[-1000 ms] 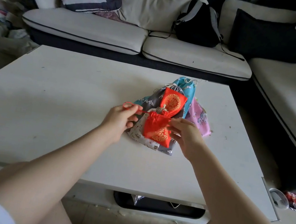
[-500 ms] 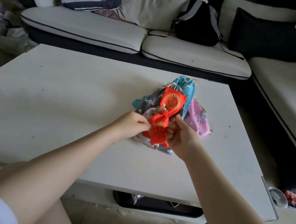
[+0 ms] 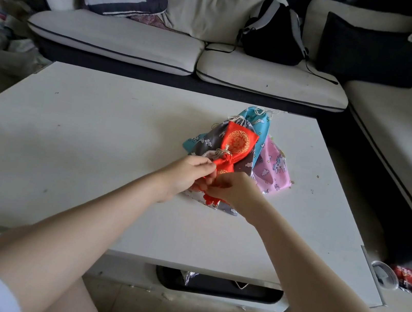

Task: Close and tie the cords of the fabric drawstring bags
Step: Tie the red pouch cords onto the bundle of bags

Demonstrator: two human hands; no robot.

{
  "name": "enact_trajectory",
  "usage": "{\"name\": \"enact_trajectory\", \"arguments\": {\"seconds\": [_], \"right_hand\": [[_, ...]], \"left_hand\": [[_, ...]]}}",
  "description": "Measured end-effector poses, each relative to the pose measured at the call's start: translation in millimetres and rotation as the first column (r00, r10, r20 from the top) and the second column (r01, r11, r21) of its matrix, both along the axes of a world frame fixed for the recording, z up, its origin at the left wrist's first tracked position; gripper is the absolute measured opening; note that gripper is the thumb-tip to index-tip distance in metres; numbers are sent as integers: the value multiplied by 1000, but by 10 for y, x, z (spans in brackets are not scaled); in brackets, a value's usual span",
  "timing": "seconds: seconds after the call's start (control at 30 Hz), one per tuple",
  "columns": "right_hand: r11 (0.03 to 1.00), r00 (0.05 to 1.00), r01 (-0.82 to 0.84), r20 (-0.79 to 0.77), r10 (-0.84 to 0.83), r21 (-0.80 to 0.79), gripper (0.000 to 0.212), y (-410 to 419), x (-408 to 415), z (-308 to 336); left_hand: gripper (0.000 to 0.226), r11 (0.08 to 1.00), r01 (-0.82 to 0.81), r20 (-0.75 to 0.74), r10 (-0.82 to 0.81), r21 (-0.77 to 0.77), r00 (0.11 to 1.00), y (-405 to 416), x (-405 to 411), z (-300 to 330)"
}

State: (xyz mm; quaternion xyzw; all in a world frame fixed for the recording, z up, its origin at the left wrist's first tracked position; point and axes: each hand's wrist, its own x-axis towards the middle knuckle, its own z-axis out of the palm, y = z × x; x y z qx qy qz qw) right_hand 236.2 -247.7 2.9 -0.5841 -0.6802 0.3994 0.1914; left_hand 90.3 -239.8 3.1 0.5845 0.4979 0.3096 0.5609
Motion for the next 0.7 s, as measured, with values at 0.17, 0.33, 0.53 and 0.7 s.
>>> {"name": "enact_trajectory", "arguments": {"seconds": [0.17,0.33,0.53,0.7], "right_hand": [[976,976,210,-76,-205,59,30,42,-11,-61],[936,963,253,26,-267,246,32,7,-82,-80],[848,836,510,-316,-448,147,33,14,-98,7],[828,765,557,-428,-482,65,49,8,-68,97]], "left_hand": [[20,996,-36,17,35,80,999,-23,-19,-32],[12,983,-183,61,182,19,981,-38,84,-71],[11,982,-190,162,190,-14,968,-36,175,31],[22,989,-94,241,119,-111,963,-5,160,69]]}}
